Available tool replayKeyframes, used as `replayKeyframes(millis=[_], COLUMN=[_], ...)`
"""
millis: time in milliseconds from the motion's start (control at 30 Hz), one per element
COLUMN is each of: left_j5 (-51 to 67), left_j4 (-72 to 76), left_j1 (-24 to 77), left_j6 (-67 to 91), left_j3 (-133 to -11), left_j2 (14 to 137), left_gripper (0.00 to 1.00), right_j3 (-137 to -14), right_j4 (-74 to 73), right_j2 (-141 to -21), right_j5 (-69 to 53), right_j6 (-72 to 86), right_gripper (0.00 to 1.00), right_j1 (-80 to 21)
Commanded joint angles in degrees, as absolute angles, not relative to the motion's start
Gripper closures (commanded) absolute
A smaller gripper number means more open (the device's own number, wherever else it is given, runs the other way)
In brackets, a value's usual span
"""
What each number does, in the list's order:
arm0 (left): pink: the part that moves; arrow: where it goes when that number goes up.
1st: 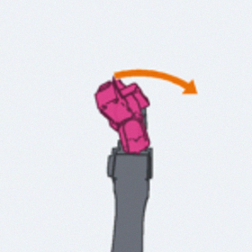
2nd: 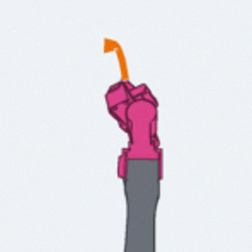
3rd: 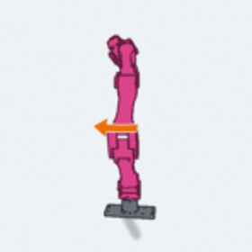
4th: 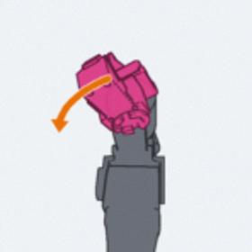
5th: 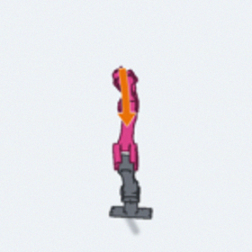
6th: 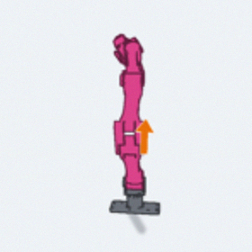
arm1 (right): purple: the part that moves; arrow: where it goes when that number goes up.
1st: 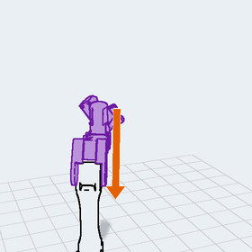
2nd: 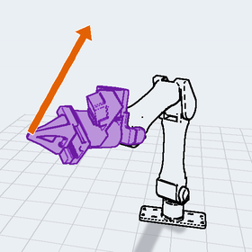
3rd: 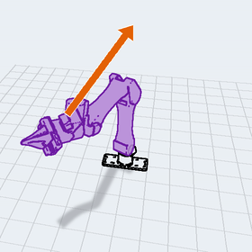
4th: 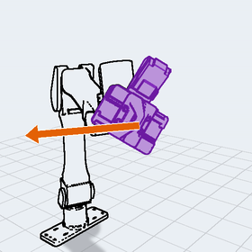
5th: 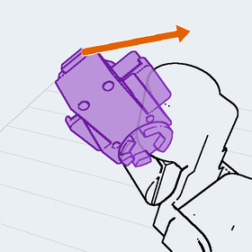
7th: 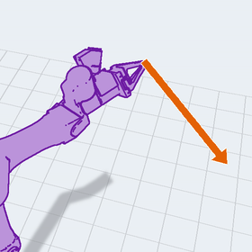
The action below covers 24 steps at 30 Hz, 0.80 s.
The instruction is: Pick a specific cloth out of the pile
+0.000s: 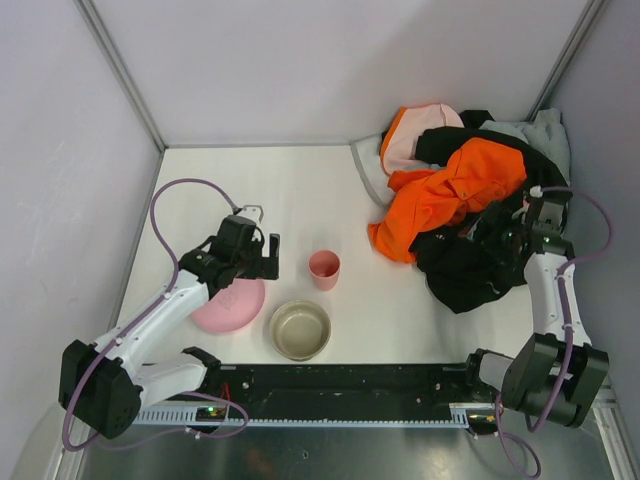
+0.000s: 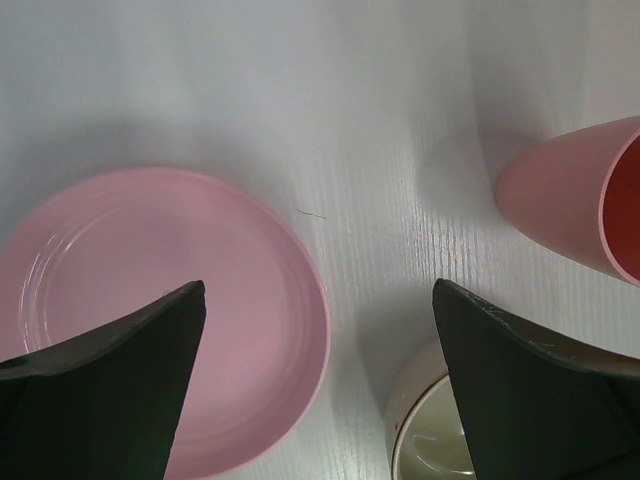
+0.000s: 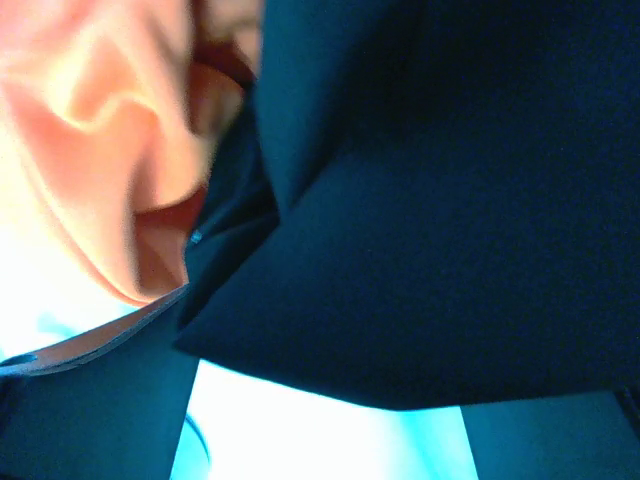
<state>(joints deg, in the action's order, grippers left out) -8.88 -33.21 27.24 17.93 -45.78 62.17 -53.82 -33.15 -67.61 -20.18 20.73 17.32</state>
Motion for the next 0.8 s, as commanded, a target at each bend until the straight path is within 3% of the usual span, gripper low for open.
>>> replayKeyframes(millis=[0,467,767], left_j5=[-9.5,-9.5,-9.8], left_j4=[-32.8,-32.8,-32.8], left_j1=[27.8,27.9,28.0], left_j6=[17.2,17.2,17.2], left_j3=[-48.0,-48.0,-47.9], left_j2=[60.8,60.7,61.0], left_gripper=[0.0,0.0,0.0], right_j3=[-48.0,-42.4,-47.9], right_j4=[-32.1,-21.0,-12.2], right_j2=[-65.0,-69.7,-78.4], right_j5=[-20.3,-24.3,-26.3], right_j6=[20.4,27.2,33.4], right_gripper=[0.01,0.01,0.01], right_j1=[17.3,12.9,7.1])
